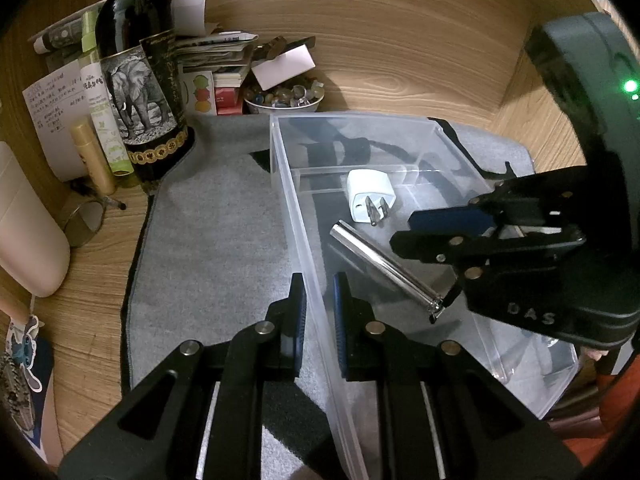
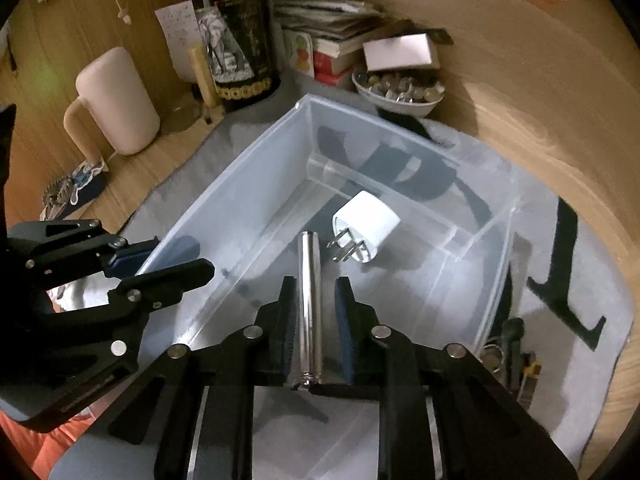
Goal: Organize rigid objects
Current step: 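Lift the silver cylinder into the clear box and release it, then grasp the black-and-gold Certificate bottle with the right gripper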
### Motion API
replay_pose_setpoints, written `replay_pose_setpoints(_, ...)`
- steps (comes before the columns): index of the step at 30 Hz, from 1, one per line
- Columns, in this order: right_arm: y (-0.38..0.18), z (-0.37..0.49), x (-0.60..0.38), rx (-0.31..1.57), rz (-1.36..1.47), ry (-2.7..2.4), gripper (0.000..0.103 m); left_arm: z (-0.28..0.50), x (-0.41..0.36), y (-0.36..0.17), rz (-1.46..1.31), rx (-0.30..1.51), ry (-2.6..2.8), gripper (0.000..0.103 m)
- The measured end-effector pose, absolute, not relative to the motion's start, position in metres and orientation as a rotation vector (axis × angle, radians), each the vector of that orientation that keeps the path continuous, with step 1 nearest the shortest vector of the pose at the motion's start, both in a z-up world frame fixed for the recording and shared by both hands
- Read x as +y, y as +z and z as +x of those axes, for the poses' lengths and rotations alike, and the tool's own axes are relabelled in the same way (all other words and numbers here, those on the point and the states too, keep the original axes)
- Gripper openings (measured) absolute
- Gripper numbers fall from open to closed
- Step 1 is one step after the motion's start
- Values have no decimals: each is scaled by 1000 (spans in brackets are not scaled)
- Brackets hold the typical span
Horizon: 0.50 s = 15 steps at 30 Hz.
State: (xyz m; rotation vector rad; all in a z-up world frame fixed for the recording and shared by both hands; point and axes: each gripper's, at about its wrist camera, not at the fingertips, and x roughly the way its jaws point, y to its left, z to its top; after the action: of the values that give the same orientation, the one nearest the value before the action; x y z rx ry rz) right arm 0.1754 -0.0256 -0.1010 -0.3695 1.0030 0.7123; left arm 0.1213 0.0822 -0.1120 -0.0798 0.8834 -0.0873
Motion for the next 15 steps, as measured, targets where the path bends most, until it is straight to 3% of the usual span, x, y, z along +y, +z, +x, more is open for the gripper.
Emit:
replay_pose_setpoints(5,-84,172,-35,931,-361,688,35,121,83,-112,-80,883,-88,13)
replay_pose_setpoints(12,-53,170,-62,789,-344,581,75,123,84,-112,-83,887,-83,13)
replay_pose_setpoints(15,-44,175,-83,761,-317,519,79,123,85,-112,-81,887,-82,13)
